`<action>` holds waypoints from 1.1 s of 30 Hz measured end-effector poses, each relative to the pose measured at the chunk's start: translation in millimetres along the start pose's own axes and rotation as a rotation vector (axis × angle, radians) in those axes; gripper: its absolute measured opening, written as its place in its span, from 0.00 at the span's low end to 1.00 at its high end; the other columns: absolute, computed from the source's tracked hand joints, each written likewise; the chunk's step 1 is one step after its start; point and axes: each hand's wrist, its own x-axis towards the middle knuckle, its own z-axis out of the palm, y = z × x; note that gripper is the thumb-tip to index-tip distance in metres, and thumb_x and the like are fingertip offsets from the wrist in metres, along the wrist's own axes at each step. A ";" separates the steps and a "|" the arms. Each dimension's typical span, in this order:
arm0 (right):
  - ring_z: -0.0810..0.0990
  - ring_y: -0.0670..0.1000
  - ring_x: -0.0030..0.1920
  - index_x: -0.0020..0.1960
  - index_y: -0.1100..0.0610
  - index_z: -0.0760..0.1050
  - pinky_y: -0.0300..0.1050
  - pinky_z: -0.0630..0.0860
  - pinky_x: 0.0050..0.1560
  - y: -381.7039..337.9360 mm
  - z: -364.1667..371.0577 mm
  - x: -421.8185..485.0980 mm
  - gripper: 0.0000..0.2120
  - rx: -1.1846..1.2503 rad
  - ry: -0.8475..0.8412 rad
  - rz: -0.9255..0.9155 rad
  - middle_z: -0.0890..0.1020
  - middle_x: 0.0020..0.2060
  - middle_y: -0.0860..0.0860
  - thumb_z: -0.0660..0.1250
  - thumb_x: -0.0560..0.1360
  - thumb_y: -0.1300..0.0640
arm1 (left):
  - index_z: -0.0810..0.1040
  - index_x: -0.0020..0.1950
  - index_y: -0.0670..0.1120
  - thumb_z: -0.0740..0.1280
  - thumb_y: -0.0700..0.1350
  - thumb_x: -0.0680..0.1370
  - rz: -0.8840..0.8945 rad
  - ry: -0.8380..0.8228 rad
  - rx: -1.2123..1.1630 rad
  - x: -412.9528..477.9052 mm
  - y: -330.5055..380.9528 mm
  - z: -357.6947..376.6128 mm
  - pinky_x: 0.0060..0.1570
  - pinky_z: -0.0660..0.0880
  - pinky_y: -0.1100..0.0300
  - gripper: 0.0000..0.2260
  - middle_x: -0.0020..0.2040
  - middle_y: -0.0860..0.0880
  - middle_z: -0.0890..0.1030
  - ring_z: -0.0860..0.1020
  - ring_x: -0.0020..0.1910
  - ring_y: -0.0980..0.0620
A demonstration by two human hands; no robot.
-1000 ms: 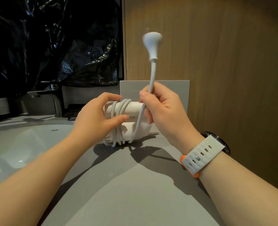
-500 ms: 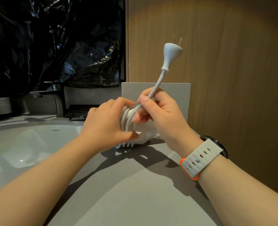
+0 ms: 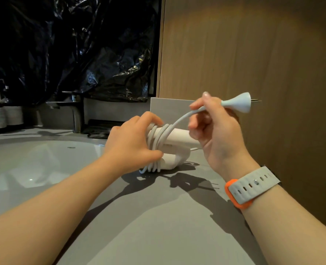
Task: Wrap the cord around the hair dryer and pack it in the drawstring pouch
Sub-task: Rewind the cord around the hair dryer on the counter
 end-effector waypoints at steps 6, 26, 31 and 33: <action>0.65 0.44 0.21 0.35 0.54 0.69 0.35 0.60 0.26 -8.6 -17.2 6.9 0.11 0.207 0.269 0.112 0.71 0.22 0.48 0.65 0.76 0.55 | 0.67 0.48 0.62 0.78 0.48 0.61 -0.032 -0.035 -0.173 0.0 -3.2 -7.7 0.46 0.71 0.53 0.24 0.45 0.54 0.77 0.74 0.40 0.53; 0.76 0.46 0.37 0.41 0.53 0.74 0.40 0.72 0.43 14.1 -43.3 14.1 0.11 -0.589 0.245 0.305 0.78 0.33 0.48 0.64 0.75 0.46 | 0.66 0.46 0.52 0.72 0.40 0.63 0.660 0.044 0.054 -11.7 -1.4 15.3 0.37 0.64 0.58 0.19 0.40 0.55 0.65 0.63 0.36 0.53; 0.76 0.46 0.36 0.41 0.55 0.74 0.39 0.71 0.38 21.2 -47.5 14.5 0.12 -0.677 0.207 0.300 0.78 0.34 0.49 0.63 0.76 0.47 | 0.67 0.46 0.51 0.72 0.44 0.64 0.754 -0.018 0.027 -14.1 2.3 15.2 0.37 0.61 0.64 0.17 0.39 0.53 0.67 0.65 0.37 0.53; 0.75 0.47 0.37 0.43 0.57 0.76 0.40 0.73 0.41 26.2 -48.4 14.1 0.13 -0.708 0.176 0.308 0.77 0.35 0.50 0.64 0.76 0.47 | 0.68 0.47 0.51 0.72 0.50 0.66 0.763 -0.071 0.029 -15.5 4.1 11.4 0.39 0.62 0.67 0.16 0.39 0.53 0.71 0.65 0.38 0.55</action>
